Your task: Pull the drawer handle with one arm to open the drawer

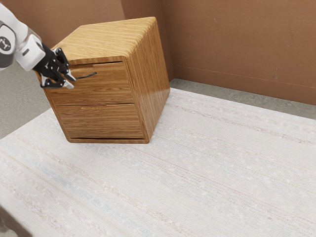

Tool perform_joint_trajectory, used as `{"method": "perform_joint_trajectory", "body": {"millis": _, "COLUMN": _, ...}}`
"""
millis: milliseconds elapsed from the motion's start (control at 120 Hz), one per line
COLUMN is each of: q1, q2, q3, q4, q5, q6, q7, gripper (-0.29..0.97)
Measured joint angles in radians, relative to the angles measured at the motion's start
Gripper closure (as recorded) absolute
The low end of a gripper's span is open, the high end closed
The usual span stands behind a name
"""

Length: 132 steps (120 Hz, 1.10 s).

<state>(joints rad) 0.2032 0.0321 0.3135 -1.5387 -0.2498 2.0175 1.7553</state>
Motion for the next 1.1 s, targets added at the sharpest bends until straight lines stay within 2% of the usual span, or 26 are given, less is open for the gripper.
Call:
{"method": "perform_joint_trajectory", "body": {"millis": 183, "q1": -0.005, "q2": 0.0, "q3": -0.018, "q4": 0.004, "q5": 0.0, "q6": 0.004, "q7": -0.001, "gripper": 0.69}}
{"method": "perform_joint_trajectory", "body": {"millis": 517, "q1": -0.061, "q2": 0.015, "q3": -0.036, "q4": 0.013, "q5": 0.003, "q6": 0.028, "q7": -0.004, "gripper": 0.52}}
{"method": "perform_joint_trajectory", "body": {"millis": 1100, "q1": -0.017, "q2": 0.028, "q3": -0.022, "q4": 0.015, "q5": 0.002, "q6": 0.041, "q7": -0.012, "gripper": 0.49}}
